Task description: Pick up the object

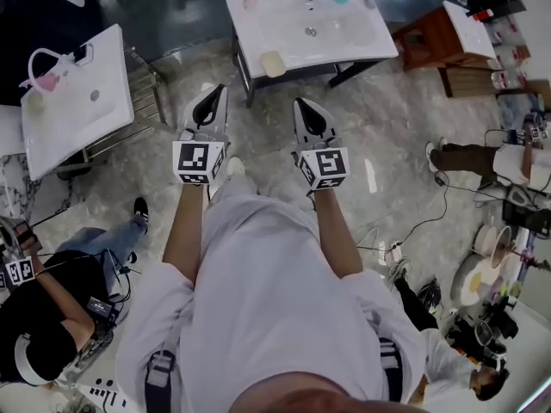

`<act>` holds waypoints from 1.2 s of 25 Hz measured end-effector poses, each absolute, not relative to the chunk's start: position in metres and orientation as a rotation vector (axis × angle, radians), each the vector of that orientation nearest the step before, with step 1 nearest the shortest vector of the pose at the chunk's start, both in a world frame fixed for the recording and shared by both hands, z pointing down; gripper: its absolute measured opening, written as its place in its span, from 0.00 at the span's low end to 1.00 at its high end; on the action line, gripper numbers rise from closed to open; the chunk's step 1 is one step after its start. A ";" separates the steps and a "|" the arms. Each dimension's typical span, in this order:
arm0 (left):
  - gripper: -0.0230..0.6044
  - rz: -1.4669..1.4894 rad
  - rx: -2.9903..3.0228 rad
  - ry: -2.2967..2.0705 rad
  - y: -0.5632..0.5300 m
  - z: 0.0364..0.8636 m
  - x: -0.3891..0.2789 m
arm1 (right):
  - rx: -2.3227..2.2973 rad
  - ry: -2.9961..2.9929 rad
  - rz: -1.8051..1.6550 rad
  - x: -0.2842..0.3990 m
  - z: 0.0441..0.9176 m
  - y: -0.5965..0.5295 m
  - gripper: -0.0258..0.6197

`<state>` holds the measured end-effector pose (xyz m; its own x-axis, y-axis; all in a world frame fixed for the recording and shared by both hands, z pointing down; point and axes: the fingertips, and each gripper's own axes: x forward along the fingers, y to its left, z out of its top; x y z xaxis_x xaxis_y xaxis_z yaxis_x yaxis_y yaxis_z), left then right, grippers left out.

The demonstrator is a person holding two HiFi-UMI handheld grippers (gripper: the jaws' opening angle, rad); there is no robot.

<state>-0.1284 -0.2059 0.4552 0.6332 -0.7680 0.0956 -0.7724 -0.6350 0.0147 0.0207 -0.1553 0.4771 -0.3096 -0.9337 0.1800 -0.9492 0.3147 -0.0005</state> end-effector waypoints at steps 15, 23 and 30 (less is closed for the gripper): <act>0.04 0.149 2.725 -1.432 -0.243 0.456 -0.132 | 1.854 -2.431 0.256 0.067 0.480 -0.220 0.09; 0.04 0.225 2.661 -1.478 -0.255 0.476 -0.134 | 1.843 -2.374 0.450 0.091 0.525 -0.255 0.51; 0.04 0.269 2.600 -1.549 -0.253 0.483 -0.148 | 1.828 -2.295 0.667 0.101 0.579 -0.277 0.62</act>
